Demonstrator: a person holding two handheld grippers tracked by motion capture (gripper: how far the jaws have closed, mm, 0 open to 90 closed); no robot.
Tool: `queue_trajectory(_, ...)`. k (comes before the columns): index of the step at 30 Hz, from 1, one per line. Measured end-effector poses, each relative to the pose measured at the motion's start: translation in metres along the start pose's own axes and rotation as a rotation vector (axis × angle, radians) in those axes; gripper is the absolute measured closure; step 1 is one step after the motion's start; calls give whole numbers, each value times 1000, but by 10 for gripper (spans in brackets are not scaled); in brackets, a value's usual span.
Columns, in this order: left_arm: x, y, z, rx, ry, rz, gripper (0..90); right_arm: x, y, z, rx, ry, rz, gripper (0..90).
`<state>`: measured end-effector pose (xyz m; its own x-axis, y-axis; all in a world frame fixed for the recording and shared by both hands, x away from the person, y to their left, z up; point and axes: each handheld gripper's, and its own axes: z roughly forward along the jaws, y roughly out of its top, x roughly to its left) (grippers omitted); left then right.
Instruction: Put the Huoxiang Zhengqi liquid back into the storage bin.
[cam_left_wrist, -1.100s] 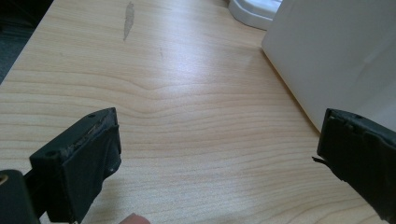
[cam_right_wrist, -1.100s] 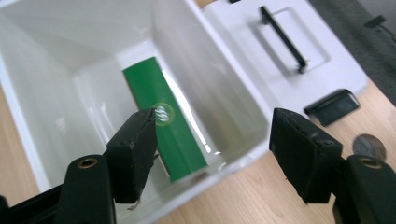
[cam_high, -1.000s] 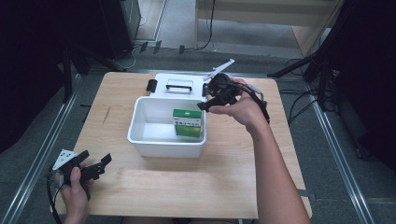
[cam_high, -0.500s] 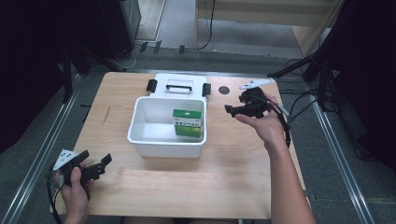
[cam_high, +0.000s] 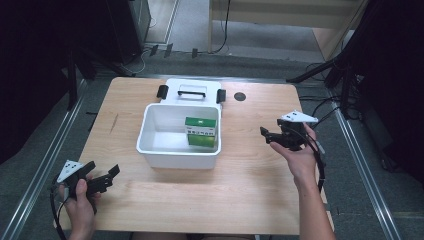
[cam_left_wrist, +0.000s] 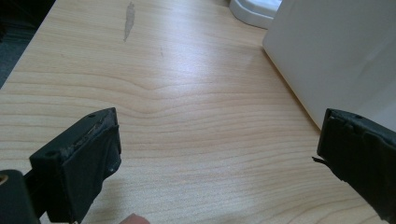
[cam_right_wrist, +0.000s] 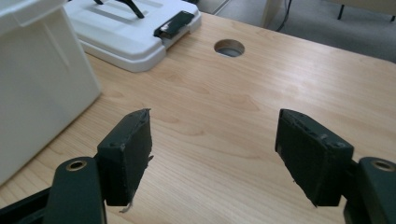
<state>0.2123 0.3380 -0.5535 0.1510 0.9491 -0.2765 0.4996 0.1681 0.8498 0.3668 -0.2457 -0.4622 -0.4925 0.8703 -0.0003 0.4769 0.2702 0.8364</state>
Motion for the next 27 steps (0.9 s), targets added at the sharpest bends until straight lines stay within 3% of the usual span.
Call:
queue_trajectory(2, 0, 0, 0, -1, 1, 1, 1, -2, -5, -1, -9, -7, 13, 265)
queue_trajectory(3, 0, 0, 0, -1, 1, 2, 1, -5, -15, -3, -17, -28, 46, 266)
queue_trajectory(5, 0, 0, 0, -2, 1, 3, 1, -7, -25, -7, 19, -86, 101, 264)
queue_trajectory(6, 0, 0, 0, -2, 1, 3, 2, -7, -25, -7, 19, -86, 101, 264)
queue_trajectory(9, 0, 0, 0, -2, 1, 4, 2, -7, -41, -14, 14, -176, 172, 248)
queue_trajectory(11, -1, 0, 0, 1, 3, 8, 1, -10, -56, -21, -5, -200, 226, 151)
queue_trajectory(13, -1, 0, 0, 1, 3, 10, 1, -12, -62, -23, -9, -188, 238, 126)
queue_trajectory(14, -1, 0, 0, 0, 4, 8, 1, -15, -73, -28, -15, -174, 235, 87)
queue_trajectory(17, -1, 0, 0, 1, 3, 12, 1, -19, -88, -34, -17, -181, 224, 6)
queue_trajectory(19, -1, 0, 0, 3, 4, 13, 1, -20, -92, -36, -17, -180, 223, 0)
queue_trajectory(27, -2, 0, 0, 4, 10, 24, 1, -23, -124, -58, -26, -260, 213, 0)
